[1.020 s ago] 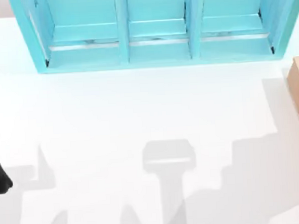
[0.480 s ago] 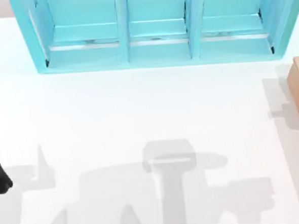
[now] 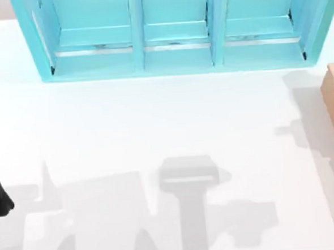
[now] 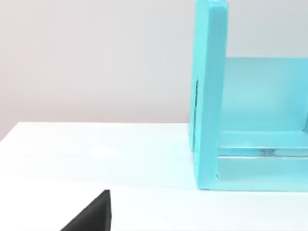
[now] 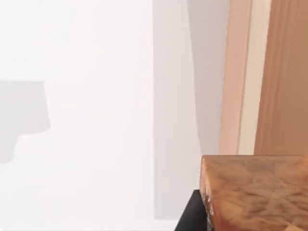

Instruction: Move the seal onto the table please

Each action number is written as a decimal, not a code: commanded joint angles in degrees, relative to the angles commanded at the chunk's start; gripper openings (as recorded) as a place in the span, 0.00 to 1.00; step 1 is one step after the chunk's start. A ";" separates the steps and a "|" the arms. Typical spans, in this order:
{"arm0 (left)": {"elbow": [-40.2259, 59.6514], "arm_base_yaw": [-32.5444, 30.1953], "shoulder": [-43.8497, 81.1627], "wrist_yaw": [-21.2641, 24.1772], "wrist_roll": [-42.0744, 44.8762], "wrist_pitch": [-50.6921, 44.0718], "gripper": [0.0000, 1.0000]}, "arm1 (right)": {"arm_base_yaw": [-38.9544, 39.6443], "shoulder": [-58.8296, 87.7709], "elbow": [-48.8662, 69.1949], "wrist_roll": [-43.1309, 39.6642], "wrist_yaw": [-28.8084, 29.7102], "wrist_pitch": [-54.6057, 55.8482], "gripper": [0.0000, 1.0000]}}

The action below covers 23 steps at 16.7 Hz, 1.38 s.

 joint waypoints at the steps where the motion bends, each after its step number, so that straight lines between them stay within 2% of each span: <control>1: 0.00 0.00 0.00 0.00 0.00 0.00 1.00 | 0.00 0.00 0.00 0.00 0.00 0.00 0.00; 6: 0.00 0.00 0.00 0.00 0.00 0.00 1.00 | 0.79 1.93 0.84 1.14 0.03 0.86 0.00; 17: 0.00 0.00 0.00 0.00 0.00 0.00 1.00 | 15.69 29.08 15.04 16.48 0.34 13.58 0.00; 23: 0.00 0.00 0.00 0.00 0.00 0.00 1.00 | 17.92 32.92 17.09 18.71 0.30 15.82 0.00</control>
